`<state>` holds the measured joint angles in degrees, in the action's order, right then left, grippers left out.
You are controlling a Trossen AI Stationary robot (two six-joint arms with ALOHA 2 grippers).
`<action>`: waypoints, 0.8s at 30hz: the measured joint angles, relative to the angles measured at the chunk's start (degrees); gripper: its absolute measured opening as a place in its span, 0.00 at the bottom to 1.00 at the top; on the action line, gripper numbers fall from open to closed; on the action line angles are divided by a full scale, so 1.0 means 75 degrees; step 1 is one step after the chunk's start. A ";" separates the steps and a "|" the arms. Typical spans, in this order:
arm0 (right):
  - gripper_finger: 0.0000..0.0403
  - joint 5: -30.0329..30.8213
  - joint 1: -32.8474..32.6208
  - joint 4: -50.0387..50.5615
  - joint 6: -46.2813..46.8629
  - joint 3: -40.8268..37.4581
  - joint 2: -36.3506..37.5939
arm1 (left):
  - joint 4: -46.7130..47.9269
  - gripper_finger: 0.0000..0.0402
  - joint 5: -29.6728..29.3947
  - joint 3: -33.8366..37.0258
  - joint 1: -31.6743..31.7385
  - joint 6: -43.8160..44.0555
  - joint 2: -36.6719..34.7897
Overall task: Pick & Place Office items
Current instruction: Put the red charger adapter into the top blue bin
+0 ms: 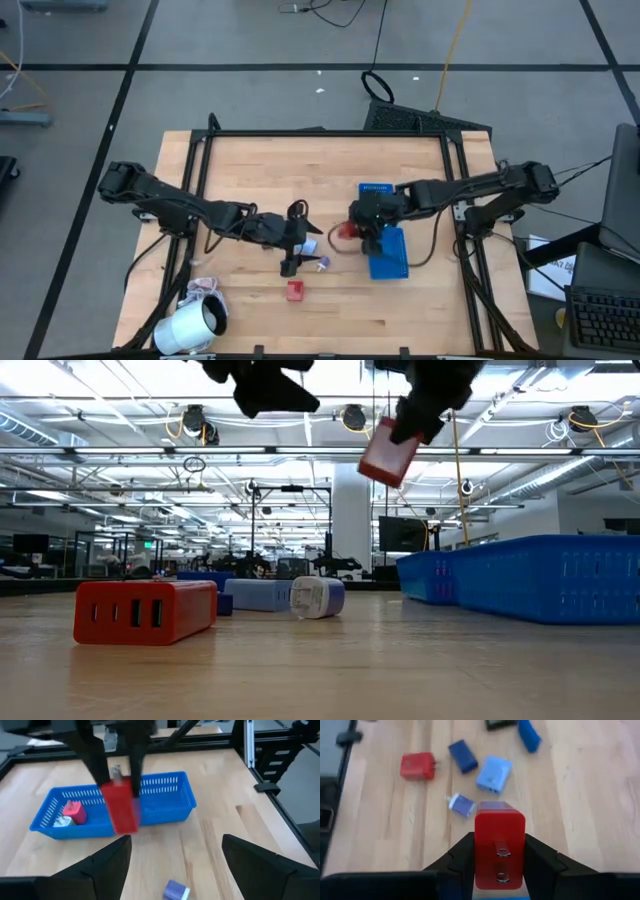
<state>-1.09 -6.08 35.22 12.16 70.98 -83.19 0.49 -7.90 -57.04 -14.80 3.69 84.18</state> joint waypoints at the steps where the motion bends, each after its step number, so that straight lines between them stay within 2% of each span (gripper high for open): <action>1: 0.28 0.0141 0.0090 0.0289 0.0302 0.0000 0.0087 | -0.0158 0.79 -0.0008 0.0099 0.0021 -0.0031 0.0000; 8: 0.28 0.1929 0.0971 0.2845 0.3183 -0.0015 0.0524 | -0.1360 0.76 -0.0010 0.1002 0.0451 0.0589 0.0012; 11: 0.28 0.2581 0.1187 0.3326 0.4201 -0.0026 0.0527 | -0.1486 0.75 -0.0023 0.1142 0.0623 0.0935 0.0012; 14: 0.28 0.2747 0.1321 0.3188 0.4719 -0.0076 0.0524 | -0.1519 0.74 -0.0026 0.1148 0.0724 0.1159 0.0012; 24: 0.29 0.2524 0.1534 0.3165 0.6318 -0.0279 0.0137 | -0.1901 0.79 -0.0023 0.1148 0.0776 0.1359 0.0012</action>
<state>17.83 5.42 58.96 59.54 68.89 -82.16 -13.77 -8.08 -48.42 -8.97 13.89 84.27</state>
